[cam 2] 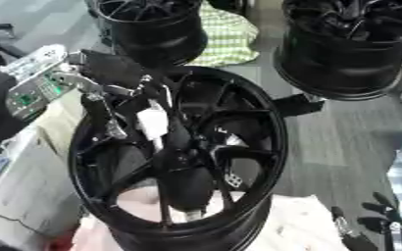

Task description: Pull the pin out of the wheel hub.

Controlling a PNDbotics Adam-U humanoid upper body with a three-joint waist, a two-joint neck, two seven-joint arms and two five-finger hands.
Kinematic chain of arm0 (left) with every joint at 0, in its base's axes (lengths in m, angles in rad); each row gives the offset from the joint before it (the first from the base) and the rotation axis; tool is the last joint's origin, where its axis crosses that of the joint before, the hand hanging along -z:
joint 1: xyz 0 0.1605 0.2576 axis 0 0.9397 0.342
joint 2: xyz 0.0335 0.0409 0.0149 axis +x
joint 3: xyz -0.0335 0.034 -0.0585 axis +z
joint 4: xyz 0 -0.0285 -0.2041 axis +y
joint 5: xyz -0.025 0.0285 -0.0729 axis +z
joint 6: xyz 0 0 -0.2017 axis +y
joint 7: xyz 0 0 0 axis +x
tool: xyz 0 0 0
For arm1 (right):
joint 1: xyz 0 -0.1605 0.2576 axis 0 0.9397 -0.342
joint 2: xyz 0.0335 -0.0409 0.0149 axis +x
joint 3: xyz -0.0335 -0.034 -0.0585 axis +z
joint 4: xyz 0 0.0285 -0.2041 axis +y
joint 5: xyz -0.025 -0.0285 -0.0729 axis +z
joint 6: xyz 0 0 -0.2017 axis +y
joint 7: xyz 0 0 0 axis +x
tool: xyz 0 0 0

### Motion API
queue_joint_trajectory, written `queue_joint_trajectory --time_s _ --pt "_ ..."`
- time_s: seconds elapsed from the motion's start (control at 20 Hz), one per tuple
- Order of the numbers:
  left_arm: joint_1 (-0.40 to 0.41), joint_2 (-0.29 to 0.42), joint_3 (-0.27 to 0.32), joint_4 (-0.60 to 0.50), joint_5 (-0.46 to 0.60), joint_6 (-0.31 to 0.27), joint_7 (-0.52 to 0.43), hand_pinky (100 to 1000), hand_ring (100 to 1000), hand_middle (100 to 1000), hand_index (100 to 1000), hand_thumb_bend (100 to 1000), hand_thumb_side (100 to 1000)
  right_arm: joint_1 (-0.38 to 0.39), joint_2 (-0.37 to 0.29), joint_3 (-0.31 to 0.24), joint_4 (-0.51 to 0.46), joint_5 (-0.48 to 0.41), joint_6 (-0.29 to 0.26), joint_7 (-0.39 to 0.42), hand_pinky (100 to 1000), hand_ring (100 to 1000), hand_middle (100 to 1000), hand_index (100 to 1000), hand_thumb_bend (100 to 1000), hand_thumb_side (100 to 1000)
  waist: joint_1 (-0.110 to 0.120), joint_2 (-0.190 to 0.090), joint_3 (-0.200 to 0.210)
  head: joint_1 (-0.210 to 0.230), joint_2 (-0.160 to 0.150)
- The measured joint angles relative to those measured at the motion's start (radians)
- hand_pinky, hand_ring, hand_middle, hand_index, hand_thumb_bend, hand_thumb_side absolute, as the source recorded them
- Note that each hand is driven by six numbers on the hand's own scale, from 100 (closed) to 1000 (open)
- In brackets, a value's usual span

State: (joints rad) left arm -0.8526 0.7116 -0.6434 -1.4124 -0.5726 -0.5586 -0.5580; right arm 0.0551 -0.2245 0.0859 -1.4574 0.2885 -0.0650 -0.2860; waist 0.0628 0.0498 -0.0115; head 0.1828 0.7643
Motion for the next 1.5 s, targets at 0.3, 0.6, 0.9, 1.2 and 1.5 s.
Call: queue_joint_trajectory --time_s 0.3,0.6,0.9,1.2,1.5 --pt "0.000 -0.008 0.000 0.011 0.018 0.000 0.000 499 1000 552 723 197 306 -0.002 0.000 0.000 0.000 0.000 0.000 0.000 696 626 733 935 427 347 0.002 0.000 0.000 0.000 0.000" --pt "0.000 -0.009 0.001 0.025 0.050 0.000 0.000 419 1000 428 603 100 284 -0.002 0.000 0.000 0.000 0.001 0.000 0.000 697 626 733 935 426 347 0.002 0.000 0.000 0.000 0.000" --pt "0.000 -0.012 0.014 0.025 0.097 0.000 -0.001 368 1000 328 507 100 274 -0.002 0.000 0.000 0.000 0.001 0.002 0.002 696 626 733 935 425 347 0.002 0.001 0.000 0.000 0.000" --pt "-0.014 -0.004 0.046 -0.001 0.155 0.001 -0.001 368 1000 314 495 100 273 -0.001 0.000 0.000 0.000 0.002 0.002 0.002 696 626 734 935 426 346 0.002 0.001 0.004 0.000 0.000" --pt "-0.031 0.036 0.111 -0.068 0.264 0.001 -0.001 370 1000 314 497 100 268 0.000 0.000 -0.001 0.000 0.002 0.004 0.000 696 626 734 935 425 345 0.003 0.000 0.011 0.000 0.000"
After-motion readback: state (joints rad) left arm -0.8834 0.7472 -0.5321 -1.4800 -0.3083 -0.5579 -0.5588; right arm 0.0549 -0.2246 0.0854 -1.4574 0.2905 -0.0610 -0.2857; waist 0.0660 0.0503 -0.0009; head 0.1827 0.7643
